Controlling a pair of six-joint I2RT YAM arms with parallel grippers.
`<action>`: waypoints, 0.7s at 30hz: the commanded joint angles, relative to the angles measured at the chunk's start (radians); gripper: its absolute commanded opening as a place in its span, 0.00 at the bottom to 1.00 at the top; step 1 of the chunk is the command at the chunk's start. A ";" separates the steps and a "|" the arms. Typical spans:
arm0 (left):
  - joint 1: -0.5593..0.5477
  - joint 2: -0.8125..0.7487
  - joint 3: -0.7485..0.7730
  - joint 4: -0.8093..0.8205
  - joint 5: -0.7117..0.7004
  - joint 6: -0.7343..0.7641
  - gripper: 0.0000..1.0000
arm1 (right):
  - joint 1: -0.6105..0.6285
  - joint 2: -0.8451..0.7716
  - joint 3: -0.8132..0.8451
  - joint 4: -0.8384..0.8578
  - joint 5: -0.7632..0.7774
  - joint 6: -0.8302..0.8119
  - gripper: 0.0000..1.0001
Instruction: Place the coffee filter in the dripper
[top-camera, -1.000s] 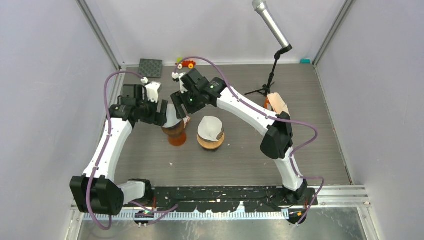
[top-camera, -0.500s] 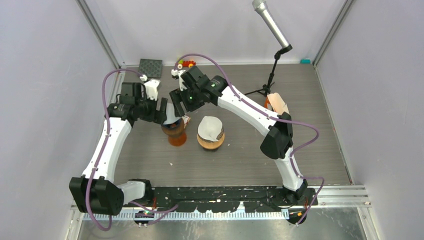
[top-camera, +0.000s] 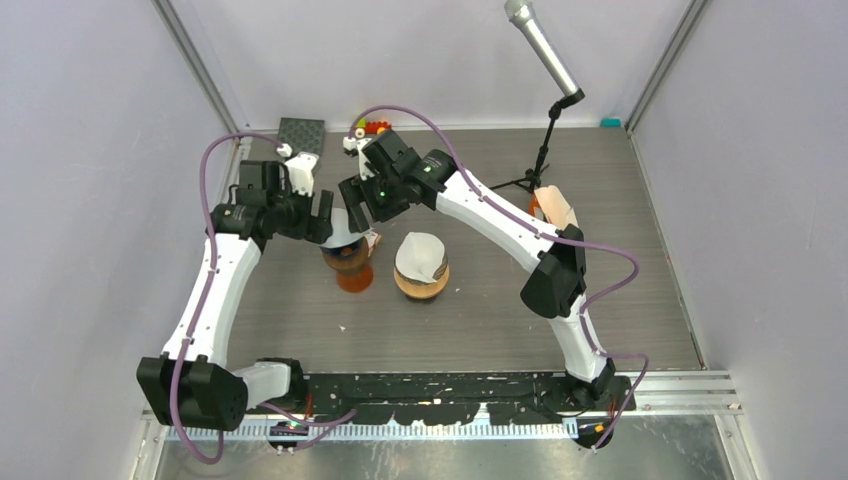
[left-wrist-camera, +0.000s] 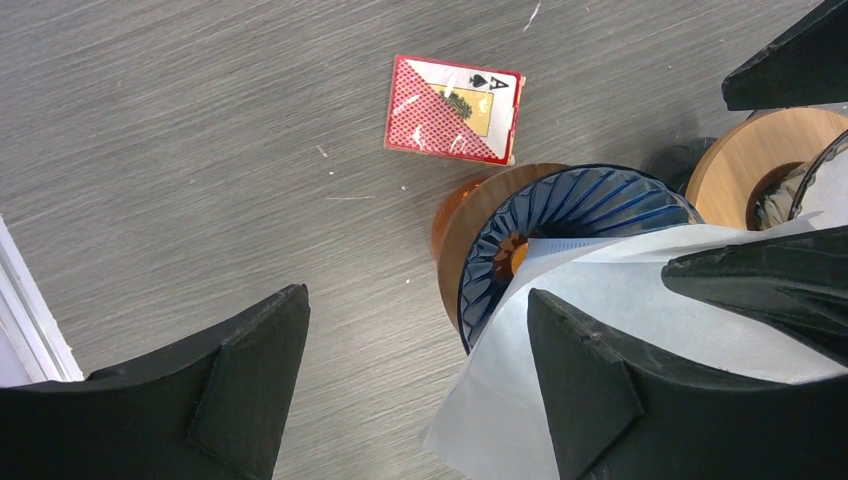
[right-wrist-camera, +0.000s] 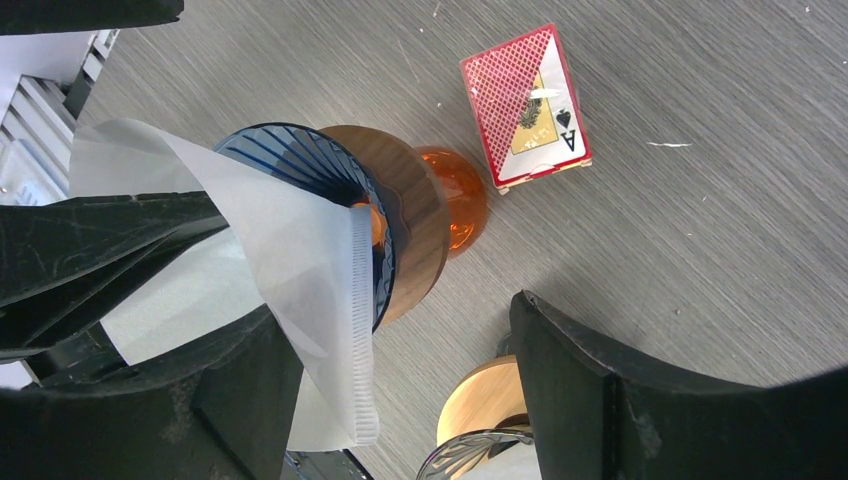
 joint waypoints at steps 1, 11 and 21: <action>0.008 -0.017 0.046 -0.008 0.015 0.017 0.82 | -0.001 -0.019 0.043 0.007 -0.020 0.013 0.77; 0.008 -0.019 0.032 -0.006 0.015 0.015 0.82 | -0.002 -0.015 0.018 0.016 -0.020 0.019 0.77; 0.008 0.016 -0.076 0.055 0.029 0.007 0.82 | -0.001 0.038 -0.028 0.023 0.004 0.015 0.76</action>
